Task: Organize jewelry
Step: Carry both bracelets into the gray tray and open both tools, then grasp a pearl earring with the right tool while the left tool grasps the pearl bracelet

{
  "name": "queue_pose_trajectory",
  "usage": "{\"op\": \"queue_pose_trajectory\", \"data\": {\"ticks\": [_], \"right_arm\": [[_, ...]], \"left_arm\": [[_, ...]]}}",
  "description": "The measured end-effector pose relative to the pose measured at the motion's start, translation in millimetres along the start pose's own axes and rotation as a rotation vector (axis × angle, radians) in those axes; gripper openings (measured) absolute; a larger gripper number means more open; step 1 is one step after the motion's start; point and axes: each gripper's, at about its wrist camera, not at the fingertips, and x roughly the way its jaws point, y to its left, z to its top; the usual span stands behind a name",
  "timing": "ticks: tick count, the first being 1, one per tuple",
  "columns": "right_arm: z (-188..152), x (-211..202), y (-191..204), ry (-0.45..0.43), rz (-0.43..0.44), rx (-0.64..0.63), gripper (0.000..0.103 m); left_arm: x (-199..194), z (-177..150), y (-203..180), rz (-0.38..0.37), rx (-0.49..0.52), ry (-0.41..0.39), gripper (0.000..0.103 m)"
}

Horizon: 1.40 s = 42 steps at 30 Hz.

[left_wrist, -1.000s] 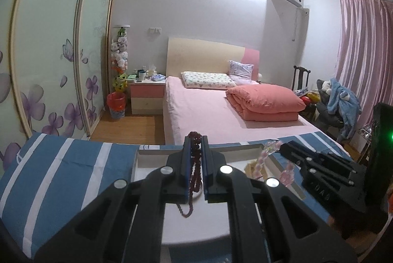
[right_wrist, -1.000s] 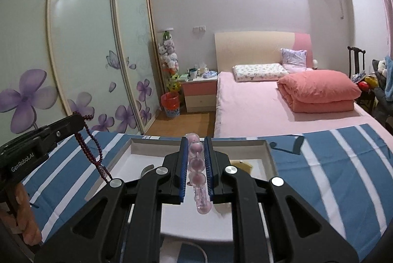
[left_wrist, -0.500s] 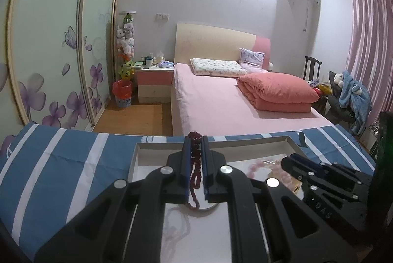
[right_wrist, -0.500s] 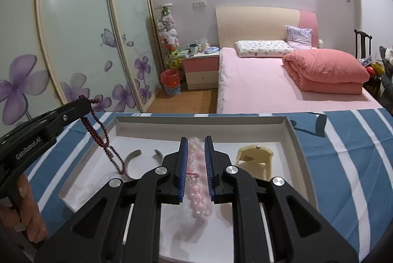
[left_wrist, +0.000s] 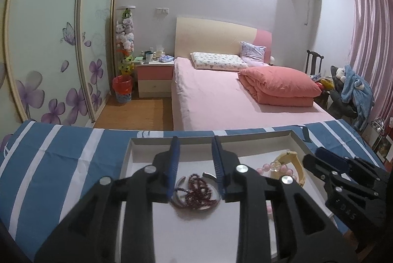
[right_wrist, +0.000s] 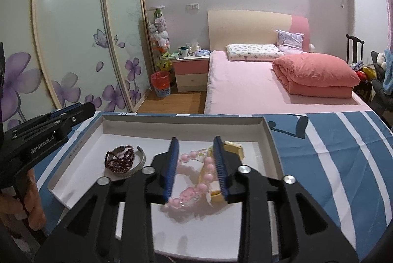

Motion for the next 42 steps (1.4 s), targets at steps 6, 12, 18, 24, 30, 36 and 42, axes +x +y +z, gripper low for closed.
{"op": "queue_pose_trajectory", "data": {"ticks": [6, 12, 18, 24, 30, 36, 42], "right_arm": [[0.4, -6.2, -3.4, 0.0, -0.007, 0.01, 0.033], [-13.4, -36.9, -10.5, 0.015, -0.007, 0.001, 0.033], [-50.3, -70.2, -27.2, 0.114, -0.045, -0.012, 0.033], [-85.3, -75.4, -48.1, 0.265, -0.077, 0.044, 0.033], [-100.2, -64.7, -42.0, 0.335, -0.058, 0.051, 0.033], [-102.7, -55.4, -41.0, 0.353, -0.079, 0.044, 0.032], [-102.7, -52.3, -41.3, 0.337, -0.103, 0.023, 0.027]], "left_arm": [[-9.3, -1.8, 2.2, 0.015, -0.012, -0.006, 0.028], [-46.3, -19.9, 5.2, 0.011, -0.008, -0.001, 0.038], [-96.6, -58.3, 9.6, -0.01, -0.002, 0.043, 0.054], [-127.3, -96.3, 10.9, -0.003, -0.007, 0.112, 0.065], [-138.2, -120.2, 3.4, -0.025, -0.006, 0.16, 0.065], [-141.4, -131.8, -5.7, -0.027, 0.018, 0.182, 0.067], [-138.8, -137.9, -11.0, -0.033, 0.024, 0.201, 0.067]]}}
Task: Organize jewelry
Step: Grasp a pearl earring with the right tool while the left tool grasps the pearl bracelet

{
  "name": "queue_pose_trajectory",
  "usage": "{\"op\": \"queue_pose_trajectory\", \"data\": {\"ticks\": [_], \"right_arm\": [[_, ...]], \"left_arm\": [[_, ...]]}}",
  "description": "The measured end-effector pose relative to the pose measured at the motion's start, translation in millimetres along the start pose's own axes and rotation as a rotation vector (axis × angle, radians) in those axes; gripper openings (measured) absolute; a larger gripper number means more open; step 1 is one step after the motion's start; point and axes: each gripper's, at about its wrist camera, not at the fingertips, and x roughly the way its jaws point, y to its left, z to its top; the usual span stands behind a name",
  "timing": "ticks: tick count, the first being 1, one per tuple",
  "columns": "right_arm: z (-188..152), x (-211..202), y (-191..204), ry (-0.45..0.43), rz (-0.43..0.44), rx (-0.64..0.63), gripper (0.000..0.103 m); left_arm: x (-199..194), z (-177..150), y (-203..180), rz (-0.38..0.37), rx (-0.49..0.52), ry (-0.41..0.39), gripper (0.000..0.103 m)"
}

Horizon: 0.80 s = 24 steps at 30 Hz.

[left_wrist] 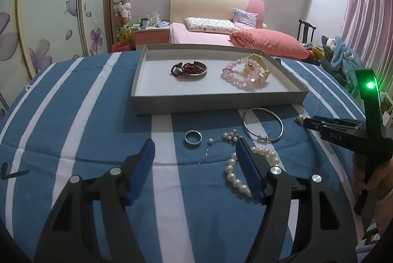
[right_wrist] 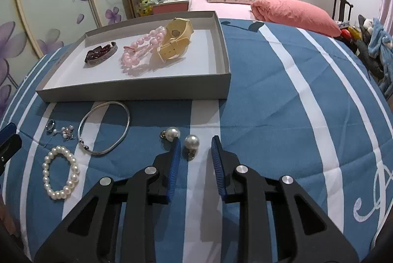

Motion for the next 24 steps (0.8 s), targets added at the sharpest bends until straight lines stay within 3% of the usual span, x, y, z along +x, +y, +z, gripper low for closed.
{"op": "queue_pose_trajectory", "data": {"ticks": [4, 15, 20, 24], "right_arm": [[0.2, -0.4, -0.6, 0.001, 0.002, -0.002, 0.014], [-3.1, -5.9, -20.9, -0.006, -0.018, 0.086, 0.014], [-4.5, -7.2, -22.9, -0.006, -0.014, 0.079, 0.014], [-4.2, -7.2, -23.0, -0.006, -0.003, 0.088, 0.014]], "left_arm": [[3.1, -2.2, -4.6, -0.007, 0.008, 0.013, 0.067], [21.1, -7.5, -30.3, -0.035, 0.049, 0.113, 0.071], [39.7, -7.9, -41.9, -0.029, 0.068, 0.19, 0.049], [45.5, -8.2, -48.3, -0.002, 0.098, 0.191, 0.038]]}}
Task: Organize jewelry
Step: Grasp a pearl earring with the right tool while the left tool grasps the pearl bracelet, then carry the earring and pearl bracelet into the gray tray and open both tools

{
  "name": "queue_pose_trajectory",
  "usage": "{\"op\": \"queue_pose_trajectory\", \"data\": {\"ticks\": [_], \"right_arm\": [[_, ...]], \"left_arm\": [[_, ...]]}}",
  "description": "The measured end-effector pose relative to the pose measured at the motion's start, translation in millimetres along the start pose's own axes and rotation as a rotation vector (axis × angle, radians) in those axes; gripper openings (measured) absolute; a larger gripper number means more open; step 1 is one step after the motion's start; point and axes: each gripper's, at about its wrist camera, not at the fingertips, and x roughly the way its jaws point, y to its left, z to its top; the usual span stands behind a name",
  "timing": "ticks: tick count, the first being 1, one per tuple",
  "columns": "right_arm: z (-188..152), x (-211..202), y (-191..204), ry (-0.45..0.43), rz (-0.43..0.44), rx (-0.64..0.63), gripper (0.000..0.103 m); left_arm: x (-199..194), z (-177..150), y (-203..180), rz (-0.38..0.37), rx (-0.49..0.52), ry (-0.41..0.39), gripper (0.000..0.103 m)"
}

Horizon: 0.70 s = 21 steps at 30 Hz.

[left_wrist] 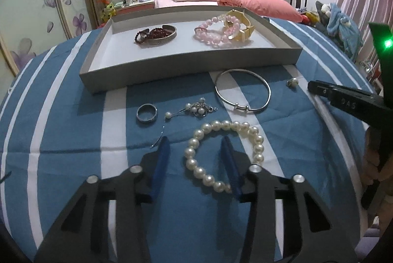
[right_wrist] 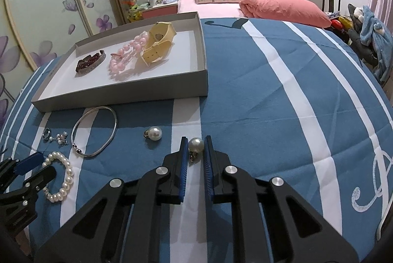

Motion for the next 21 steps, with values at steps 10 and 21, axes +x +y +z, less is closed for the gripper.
{"op": "queue_pose_trajectory", "data": {"ticks": [10, 21], "right_arm": [[-0.8, -4.4, -0.3, -0.014, 0.016, 0.015, 0.014], [-10.7, -33.0, 12.9, -0.132, 0.068, -0.012, 0.014]], "left_arm": [[-0.6, -2.3, -4.0, -0.031, 0.042, -0.01, 0.01], [-44.0, -2.9, 12.3, -0.073, 0.01, -0.193, 0.01]]}}
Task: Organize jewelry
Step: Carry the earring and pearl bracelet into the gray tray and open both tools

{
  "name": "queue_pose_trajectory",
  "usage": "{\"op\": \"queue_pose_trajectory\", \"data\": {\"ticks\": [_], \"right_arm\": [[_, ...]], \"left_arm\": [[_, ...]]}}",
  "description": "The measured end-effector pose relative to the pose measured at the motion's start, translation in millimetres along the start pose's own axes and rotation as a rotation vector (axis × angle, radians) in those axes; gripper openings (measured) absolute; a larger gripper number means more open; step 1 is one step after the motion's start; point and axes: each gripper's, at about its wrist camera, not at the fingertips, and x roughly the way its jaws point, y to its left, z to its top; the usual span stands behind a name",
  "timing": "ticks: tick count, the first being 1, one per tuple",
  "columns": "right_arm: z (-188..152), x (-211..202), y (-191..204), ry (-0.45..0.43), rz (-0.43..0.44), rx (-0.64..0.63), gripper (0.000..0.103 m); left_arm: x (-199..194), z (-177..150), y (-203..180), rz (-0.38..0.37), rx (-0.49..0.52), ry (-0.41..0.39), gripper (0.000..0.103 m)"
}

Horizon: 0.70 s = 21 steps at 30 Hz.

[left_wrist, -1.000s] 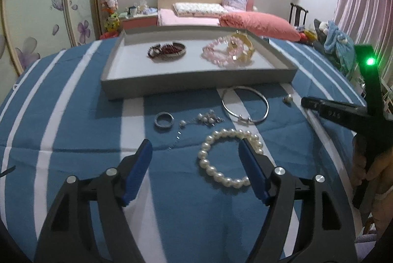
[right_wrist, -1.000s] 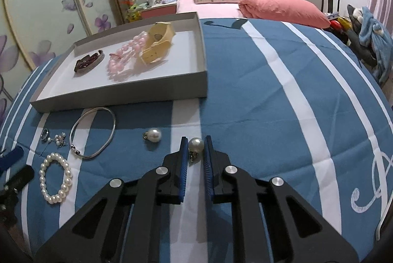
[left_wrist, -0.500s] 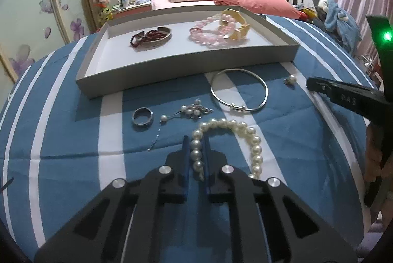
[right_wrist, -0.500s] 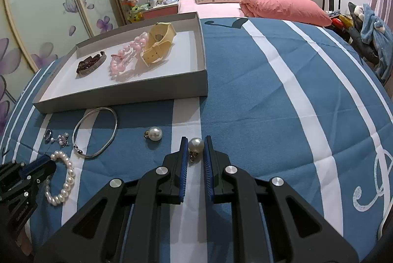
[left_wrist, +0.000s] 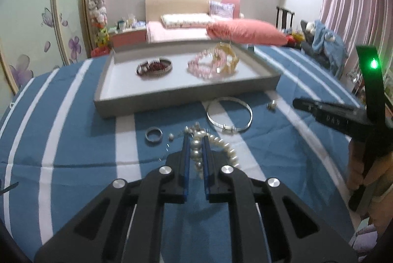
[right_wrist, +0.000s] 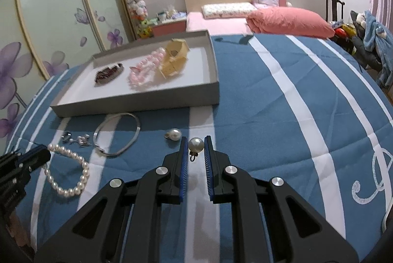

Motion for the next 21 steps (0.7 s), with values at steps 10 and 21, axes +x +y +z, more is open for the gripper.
{"op": "queue_pose_trajectory", "data": {"ticks": [10, 21], "right_arm": [[-0.7, -27.4, 27.3, -0.14, 0.058, -0.063, 0.014], [0.3, -33.5, 40.6, -0.169, 0.083, -0.09, 0.014]], "left_arm": [[-19.0, 16.5, 17.9, 0.014, -0.098, -0.135, 0.01], [-27.2, 21.6, 20.6, 0.028, -0.1, -0.17, 0.01]]}}
